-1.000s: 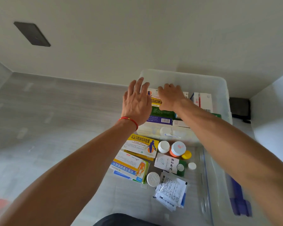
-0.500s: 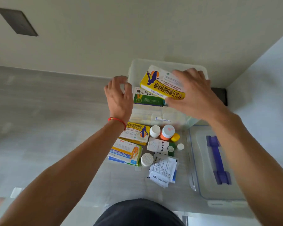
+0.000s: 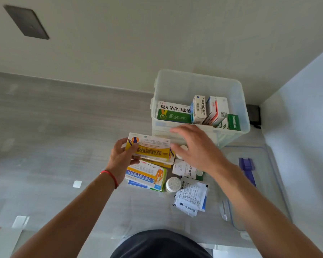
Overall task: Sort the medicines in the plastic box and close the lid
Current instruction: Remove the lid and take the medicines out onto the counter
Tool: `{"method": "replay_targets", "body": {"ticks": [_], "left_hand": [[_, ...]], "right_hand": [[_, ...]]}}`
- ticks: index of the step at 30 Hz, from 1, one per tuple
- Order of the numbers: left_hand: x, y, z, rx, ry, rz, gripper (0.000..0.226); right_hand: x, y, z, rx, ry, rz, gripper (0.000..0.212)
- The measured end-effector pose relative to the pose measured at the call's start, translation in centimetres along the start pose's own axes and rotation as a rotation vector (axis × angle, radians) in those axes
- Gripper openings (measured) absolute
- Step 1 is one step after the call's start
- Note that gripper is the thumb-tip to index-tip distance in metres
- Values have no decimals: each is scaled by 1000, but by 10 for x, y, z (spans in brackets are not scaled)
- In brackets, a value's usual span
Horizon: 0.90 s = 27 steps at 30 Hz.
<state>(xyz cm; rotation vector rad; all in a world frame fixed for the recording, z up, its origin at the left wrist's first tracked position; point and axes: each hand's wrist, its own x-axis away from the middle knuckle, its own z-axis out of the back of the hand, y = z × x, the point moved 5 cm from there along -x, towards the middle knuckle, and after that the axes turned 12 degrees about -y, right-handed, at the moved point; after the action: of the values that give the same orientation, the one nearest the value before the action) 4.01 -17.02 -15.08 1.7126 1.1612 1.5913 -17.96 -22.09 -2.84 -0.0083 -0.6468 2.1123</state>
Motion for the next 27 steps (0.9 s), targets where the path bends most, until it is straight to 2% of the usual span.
{"method": "replay_targets", "body": {"ticks": [3,7,11,15,22,27], "left_hand": [[-18,-7,5,-6,17,75,39],[-34,-13,-1,-273,29,103,47],[-37,-9,-10,-582,43,84,55],[-32,-2,-16,-759,37,64,62],[-5,12,-14,-783,152,-50,61],[10,9,-8,-758,201,-39,64]], "right_hand": [[7,22,43,-111,160,-37,32],[9,61,76,-148,281,-186,19],[-12,95,73,-158,185,-319,22],[-50,113,65,-84,56,-387,39],[-118,128,38,224,-77,-469,45],[-136,141,32,201,-80,-555,57]]}}
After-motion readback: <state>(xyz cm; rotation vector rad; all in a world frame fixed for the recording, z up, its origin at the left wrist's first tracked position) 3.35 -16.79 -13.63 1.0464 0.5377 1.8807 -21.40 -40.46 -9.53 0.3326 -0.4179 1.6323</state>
